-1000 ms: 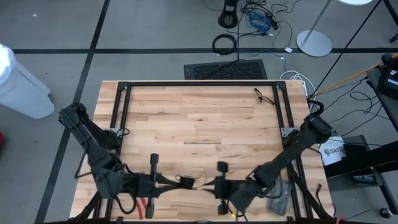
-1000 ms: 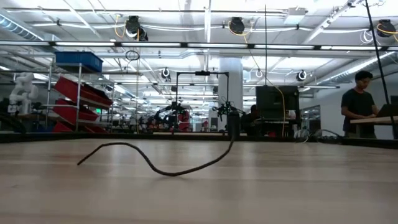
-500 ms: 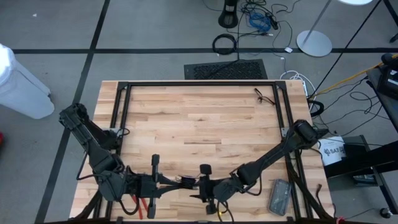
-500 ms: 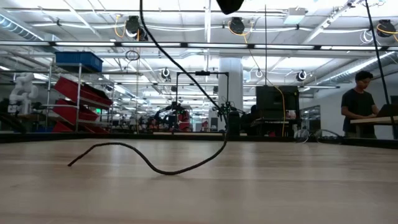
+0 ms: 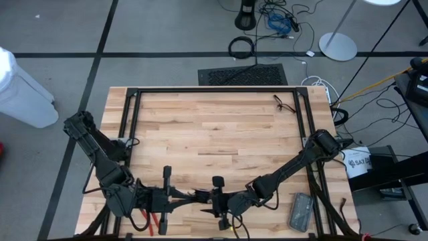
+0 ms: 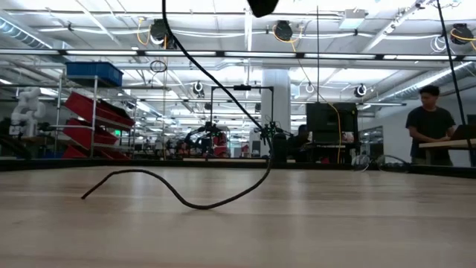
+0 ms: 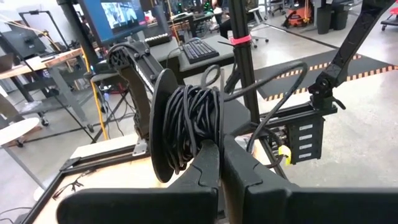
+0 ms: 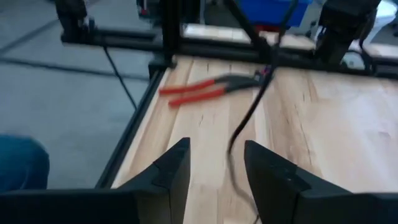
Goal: Coil cords
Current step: Coil the black wire onto the black spool
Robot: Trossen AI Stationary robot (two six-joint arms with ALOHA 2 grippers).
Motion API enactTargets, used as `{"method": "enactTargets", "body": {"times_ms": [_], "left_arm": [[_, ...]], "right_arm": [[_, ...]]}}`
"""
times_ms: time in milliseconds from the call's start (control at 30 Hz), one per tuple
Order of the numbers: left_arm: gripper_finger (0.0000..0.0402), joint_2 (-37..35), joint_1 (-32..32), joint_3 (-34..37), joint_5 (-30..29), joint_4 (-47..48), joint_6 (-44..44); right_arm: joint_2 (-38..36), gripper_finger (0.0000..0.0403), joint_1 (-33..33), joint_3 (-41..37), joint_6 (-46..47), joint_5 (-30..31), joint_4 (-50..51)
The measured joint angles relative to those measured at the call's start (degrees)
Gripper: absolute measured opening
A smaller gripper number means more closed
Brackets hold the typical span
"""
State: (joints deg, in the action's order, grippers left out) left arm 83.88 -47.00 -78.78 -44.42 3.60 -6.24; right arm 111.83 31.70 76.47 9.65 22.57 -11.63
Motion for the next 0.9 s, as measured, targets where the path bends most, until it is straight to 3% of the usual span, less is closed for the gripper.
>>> {"method": "enactTargets", "body": {"times_ms": [733,900], "left_arm": [[0.0002,0.00,-0.02,0.00,0.04,1.89,0.15],[0.0002,0.00,-0.02,0.00,0.04,1.93,0.13]], "right_arm": [[1.20,0.0009,-0.60,0.02,-0.90,-0.26,1.52],[1.20,0.0001,-0.60,0.04,-0.68,-0.28,2.28]]}}
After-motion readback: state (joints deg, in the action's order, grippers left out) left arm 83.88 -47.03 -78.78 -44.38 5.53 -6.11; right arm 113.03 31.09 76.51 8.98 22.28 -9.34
